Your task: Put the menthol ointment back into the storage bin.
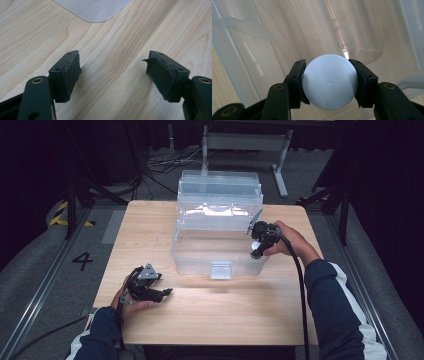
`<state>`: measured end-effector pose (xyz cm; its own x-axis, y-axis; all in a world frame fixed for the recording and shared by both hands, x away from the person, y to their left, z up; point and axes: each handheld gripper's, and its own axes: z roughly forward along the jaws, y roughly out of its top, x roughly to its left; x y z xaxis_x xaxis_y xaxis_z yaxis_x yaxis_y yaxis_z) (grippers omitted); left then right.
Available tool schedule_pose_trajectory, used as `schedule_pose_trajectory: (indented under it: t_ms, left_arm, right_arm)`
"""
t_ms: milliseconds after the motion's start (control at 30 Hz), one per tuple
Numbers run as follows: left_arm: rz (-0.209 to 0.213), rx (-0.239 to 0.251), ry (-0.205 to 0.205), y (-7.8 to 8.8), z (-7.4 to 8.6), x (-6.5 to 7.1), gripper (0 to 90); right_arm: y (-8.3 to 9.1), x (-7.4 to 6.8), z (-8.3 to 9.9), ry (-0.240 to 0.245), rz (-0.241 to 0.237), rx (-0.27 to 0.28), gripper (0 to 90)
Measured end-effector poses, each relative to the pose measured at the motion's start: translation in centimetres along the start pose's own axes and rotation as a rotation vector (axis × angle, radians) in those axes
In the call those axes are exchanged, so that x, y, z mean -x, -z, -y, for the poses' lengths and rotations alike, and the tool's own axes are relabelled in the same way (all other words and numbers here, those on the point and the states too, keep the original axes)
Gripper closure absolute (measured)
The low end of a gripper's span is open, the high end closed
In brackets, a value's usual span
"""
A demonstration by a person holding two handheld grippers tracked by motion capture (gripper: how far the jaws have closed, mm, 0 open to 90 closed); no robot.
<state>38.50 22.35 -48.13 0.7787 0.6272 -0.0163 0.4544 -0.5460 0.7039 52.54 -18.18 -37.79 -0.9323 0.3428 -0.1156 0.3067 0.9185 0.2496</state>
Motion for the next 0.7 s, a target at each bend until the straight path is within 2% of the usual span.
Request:
schedule_pose_trajectory:
  t_ms: [367,700]
  left_arm:
    - [0.0,0.0,-0.001,0.0,0.0,0.0,27.5]
    - [-0.001,0.0,-0.002,0.0,0.0,0.0,27.5]
  right_arm:
    - [-1.1,0.1,0.2,0.011,-0.018,-0.035,50.7]
    - [-1.7,0.0,0.1,0.004,-0.028,-0.041,50.7]
